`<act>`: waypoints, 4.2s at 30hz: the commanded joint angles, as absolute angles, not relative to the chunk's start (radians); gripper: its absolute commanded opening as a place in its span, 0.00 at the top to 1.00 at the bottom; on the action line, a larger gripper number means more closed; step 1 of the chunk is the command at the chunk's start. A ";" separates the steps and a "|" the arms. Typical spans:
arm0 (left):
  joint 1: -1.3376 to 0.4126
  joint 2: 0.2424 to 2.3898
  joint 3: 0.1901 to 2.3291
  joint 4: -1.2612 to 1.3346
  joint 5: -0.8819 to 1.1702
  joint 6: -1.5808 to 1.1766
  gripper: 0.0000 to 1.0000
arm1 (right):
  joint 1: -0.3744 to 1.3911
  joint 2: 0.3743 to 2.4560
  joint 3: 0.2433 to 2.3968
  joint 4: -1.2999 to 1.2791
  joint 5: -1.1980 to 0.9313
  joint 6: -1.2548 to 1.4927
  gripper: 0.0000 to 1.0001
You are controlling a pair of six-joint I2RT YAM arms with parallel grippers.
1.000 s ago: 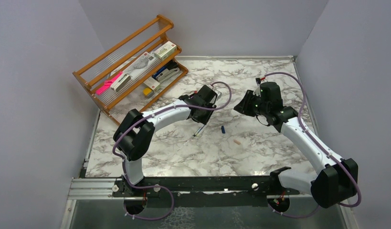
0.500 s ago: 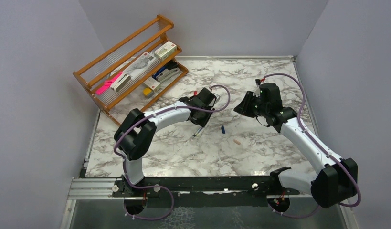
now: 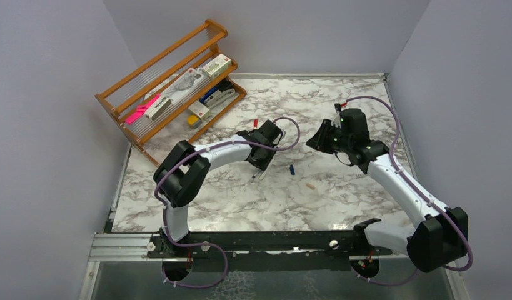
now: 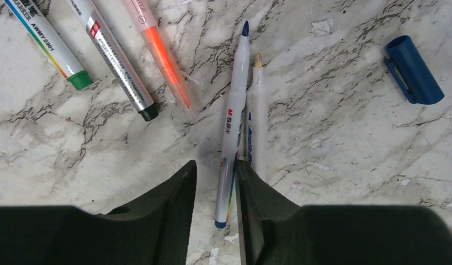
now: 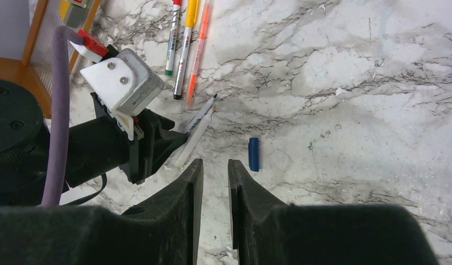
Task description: Insert the pens into the pen caps
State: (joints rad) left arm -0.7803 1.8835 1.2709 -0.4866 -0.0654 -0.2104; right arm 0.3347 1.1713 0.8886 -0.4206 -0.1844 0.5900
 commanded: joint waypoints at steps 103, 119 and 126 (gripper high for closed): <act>-0.801 1.600 1.103 0.117 0.340 -0.412 1.00 | 0.339 1.182 0.898 -0.312 -0.332 0.543 0.52; -0.618 1.446 0.942 0.002 0.174 -0.491 1.00 | 0.350 1.374 0.937 -0.549 -0.231 0.371 0.59; -0.607 1.425 0.924 -0.019 0.175 -0.482 1.00 | 0.375 1.467 0.947 -0.535 -0.221 0.356 0.87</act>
